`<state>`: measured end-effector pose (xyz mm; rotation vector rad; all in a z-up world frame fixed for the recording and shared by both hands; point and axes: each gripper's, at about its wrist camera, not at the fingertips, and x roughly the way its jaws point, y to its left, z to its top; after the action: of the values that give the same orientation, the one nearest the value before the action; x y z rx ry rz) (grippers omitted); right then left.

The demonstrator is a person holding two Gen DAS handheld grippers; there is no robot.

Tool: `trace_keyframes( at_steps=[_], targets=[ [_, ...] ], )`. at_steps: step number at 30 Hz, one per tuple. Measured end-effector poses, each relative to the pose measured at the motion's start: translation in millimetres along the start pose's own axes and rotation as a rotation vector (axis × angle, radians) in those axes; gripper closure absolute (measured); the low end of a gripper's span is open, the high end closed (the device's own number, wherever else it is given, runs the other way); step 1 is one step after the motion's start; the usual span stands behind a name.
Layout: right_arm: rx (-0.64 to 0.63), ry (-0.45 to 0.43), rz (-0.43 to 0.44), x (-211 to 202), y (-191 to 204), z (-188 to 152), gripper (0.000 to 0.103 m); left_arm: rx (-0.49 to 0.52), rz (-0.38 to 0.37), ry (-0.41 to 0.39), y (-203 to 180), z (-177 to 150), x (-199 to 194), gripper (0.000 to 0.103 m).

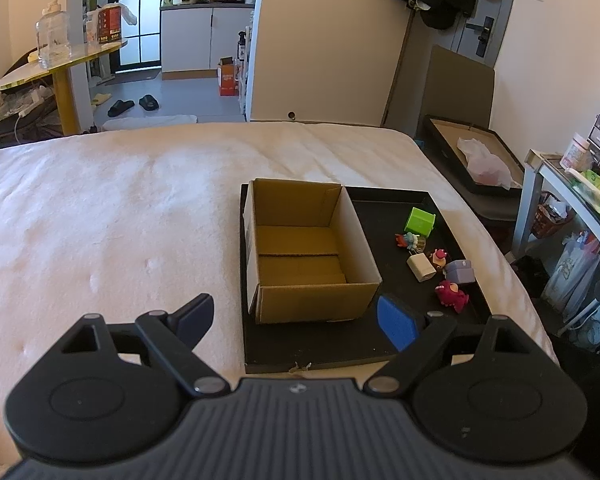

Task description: Organize rigid objects

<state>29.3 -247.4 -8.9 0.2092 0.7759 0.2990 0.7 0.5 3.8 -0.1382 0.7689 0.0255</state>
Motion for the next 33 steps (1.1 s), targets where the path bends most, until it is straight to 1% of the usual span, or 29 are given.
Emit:
trace_keyframes(
  at_steps=[4,33],
  targets=[
    [0.007,0.0,-0.007,0.2,-5.7,1.3,0.0,0.001,-0.001,-0.002,-1.8,0.2,0.1,0.015],
    [-0.011,0.0,-0.033,2.0,-3.7,-1.9,0.0,-0.008,0.002,0.001,0.4,-1.8,-0.3,0.015]
  ],
)
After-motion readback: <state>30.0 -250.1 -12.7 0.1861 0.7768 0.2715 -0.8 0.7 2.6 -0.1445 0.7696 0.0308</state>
